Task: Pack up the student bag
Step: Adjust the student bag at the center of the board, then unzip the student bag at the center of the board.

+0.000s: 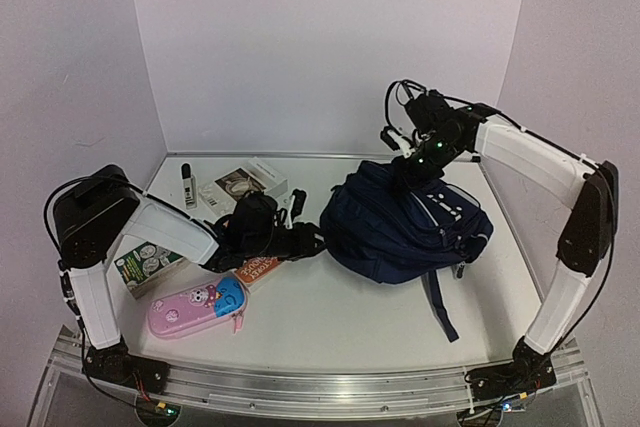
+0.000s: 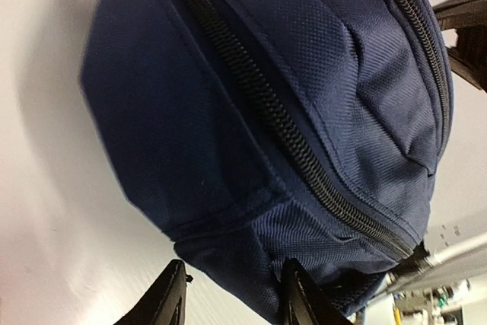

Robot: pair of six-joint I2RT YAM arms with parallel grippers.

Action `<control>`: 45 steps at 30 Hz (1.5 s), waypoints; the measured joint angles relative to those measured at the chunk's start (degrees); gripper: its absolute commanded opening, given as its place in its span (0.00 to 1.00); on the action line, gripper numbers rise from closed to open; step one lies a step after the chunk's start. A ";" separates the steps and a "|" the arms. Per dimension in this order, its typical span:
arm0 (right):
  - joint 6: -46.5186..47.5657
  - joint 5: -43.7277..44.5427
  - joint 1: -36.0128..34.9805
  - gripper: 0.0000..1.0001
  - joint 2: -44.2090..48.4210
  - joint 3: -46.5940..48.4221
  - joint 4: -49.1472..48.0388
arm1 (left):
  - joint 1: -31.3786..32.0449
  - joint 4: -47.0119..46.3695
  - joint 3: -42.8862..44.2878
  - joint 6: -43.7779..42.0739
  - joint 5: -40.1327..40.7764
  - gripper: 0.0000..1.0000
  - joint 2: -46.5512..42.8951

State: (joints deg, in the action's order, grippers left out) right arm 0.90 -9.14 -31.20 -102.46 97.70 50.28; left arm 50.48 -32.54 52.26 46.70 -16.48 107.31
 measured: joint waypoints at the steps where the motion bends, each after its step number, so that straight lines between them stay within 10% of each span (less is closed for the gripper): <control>1: -1.26 0.21 0.37 0.00 -1.61 1.02 -0.47 | -0.42 1.54 0.63 0.11 1.07 0.54 0.00; 5: -5.88 0.58 1.83 0.07 -9.02 5.66 -4.59 | -2.66 6.66 1.23 0.53 2.90 0.66 0.00; 9: -9.94 -2.02 3.97 0.78 -17.27 13.85 -8.76 | -3.24 12.70 3.97 0.57 3.11 0.70 0.79; 12: -10.00 -5.76 6.10 0.96 -18.06 15.88 -10.80 | -3.00 14.48 8.39 0.23 2.02 0.72 2.77; 26: 12.64 -5.03 24.32 0.96 -4.14 -7.93 -11.20 | -1.66 13.52 18.13 0.75 -3.37 0.74 15.71; 35: 18.47 -8.93 25.14 0.87 -10.97 -14.07 -11.79 | -2.31 13.45 24.99 1.24 -3.42 0.71 20.84; 45: 21.48 -20.41 24.72 0.84 1.17 -27.99 -7.84 | -7.11 14.78 27.83 0.43 -5.14 0.71 22.43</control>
State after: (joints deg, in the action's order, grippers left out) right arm 22.38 -29.54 -6.49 -101.28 69.71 42.44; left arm 43.37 -17.76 80.09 47.13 -21.62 129.73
